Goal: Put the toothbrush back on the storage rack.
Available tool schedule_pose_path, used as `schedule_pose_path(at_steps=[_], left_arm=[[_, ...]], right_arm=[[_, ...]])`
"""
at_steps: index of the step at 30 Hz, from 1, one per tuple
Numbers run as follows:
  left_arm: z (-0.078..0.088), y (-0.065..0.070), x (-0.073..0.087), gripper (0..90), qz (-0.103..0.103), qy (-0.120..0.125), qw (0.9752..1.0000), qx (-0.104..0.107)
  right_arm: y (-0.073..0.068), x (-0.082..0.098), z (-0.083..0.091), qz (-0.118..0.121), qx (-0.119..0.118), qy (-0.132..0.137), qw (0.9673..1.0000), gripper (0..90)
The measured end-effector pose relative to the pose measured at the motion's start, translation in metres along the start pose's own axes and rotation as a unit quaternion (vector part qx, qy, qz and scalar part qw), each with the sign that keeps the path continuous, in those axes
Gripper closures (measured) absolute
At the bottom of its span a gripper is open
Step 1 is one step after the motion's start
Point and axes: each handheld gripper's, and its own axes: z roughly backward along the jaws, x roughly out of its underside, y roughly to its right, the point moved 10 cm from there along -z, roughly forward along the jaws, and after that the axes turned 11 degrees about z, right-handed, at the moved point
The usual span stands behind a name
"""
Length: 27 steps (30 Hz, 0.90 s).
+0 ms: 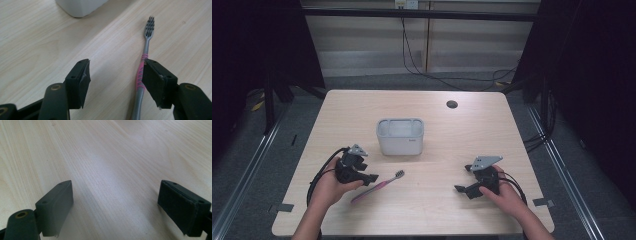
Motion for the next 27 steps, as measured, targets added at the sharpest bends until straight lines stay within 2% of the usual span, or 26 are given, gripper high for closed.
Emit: schedule_pose_path(at_steps=[4, 7, 13, 20, 27], left_arm=[[-0.003, 0.006, -0.004, 41.1, -0.015, -0.008, 0.9999, 0.002], [-0.004, 0.009, -0.005, 42.4, -0.015, -0.012, 0.9998, 0.007], [-0.009, 0.015, -0.008, 43.2, -0.030, -0.018, 0.9993, 0.011], [-0.012, 0.023, -0.010, 45.2, -0.027, -0.016, 0.9992, 0.024], [-0.018, 0.027, -0.006, 48.3, -0.022, -0.034, 0.9990, 0.021]], right_arm=[[0.000, 0.000, 0.000, 0.000, 0.000, 0.000, 1.0000, 12.5], [0.000, 0.000, 0.000, 0.000, 0.000, 0.000, 1.0000, 12.4], [0.000, 0.000, 0.000, 0.000, 0.000, 0.000, 1.0000, 12.4], [0.000, 0.000, 0.000, 0.000, 0.000, 0.000, 1.0000, 12.4], [0.000, 0.000, 0.000, 0.000, 0.000, 0.000, 1.0000, 12.4]])
